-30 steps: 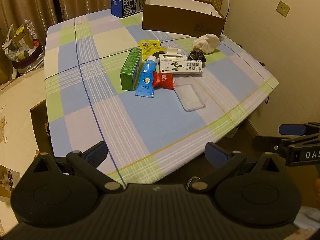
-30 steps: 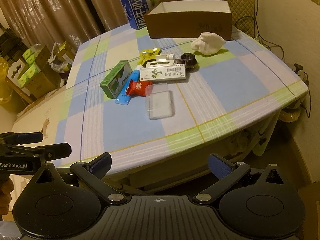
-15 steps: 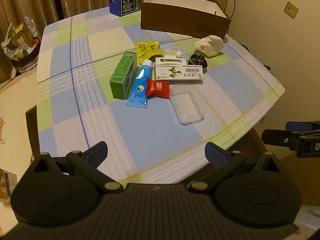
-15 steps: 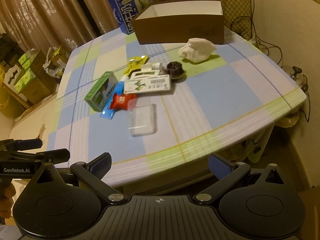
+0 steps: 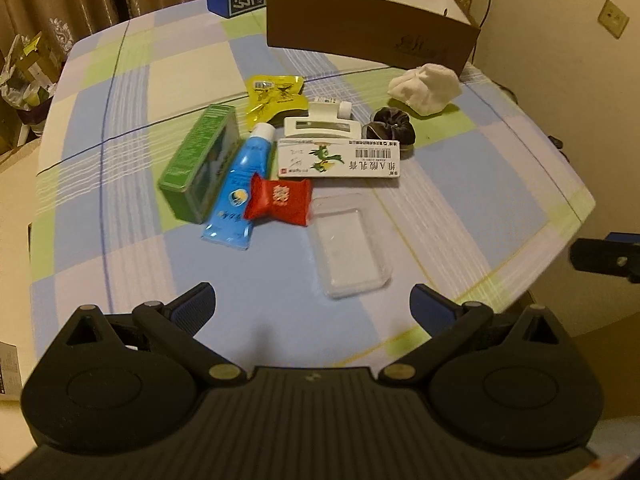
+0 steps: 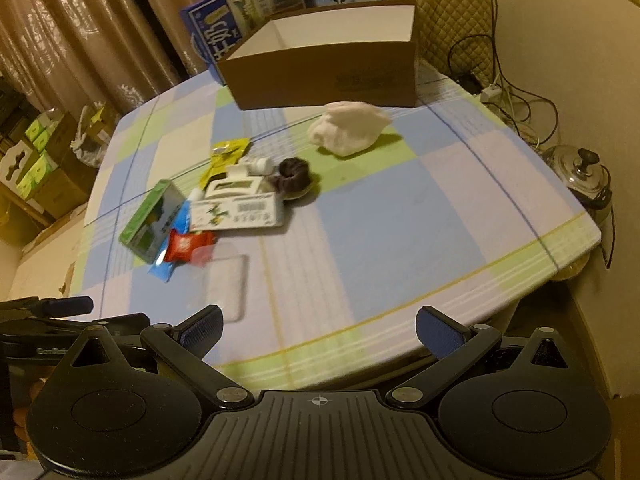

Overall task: Organize objects
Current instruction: 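Reach the left gripper to the clear plastic box and close on it, then grasp the white cloth with the right gripper while the left gripper lifts the plastic box, then carry the plastic box and white cloth into the brown cardboard box with both grippers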

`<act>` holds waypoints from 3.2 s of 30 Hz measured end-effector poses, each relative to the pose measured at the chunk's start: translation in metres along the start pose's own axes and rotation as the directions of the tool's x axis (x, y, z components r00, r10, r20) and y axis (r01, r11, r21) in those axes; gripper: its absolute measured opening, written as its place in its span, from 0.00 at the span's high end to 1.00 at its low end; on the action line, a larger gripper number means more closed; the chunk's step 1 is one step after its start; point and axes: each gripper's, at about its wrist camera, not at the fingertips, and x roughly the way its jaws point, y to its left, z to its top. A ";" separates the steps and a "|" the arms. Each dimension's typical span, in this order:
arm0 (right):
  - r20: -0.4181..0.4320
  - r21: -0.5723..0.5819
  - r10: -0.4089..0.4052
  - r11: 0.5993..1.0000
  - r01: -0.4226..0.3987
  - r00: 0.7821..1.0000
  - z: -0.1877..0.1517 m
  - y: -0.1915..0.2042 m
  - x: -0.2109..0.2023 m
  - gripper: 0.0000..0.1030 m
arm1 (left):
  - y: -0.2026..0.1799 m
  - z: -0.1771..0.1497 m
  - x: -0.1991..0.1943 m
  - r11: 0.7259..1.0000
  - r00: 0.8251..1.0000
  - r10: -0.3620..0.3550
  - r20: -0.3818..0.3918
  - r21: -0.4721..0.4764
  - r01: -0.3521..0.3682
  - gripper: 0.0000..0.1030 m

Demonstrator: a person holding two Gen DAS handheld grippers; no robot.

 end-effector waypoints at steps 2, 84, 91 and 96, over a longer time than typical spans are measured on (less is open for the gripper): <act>-0.003 -0.004 0.001 1.000 -0.001 1.000 0.006 -0.009 0.002 0.02 | -0.008 0.006 0.013 1.000 1.000 0.018 -0.007 -0.002 -0.018 0.01; 0.006 -0.485 -0.040 0.874 0.038 0.999 0.166 -0.011 0.223 0.47 | 0.065 0.174 0.092 0.997 0.992 0.062 0.105 0.034 -0.066 0.49; 0.009 -0.439 0.000 0.899 0.004 1.000 0.170 -0.016 0.210 0.74 | 0.060 0.186 0.099 0.997 0.992 0.065 0.105 0.043 -0.069 0.49; 0.032 -0.377 0.061 0.925 -0.044 0.998 0.189 -0.016 0.183 0.75 | 0.045 0.204 0.101 0.996 0.991 0.054 0.122 0.070 -0.063 0.49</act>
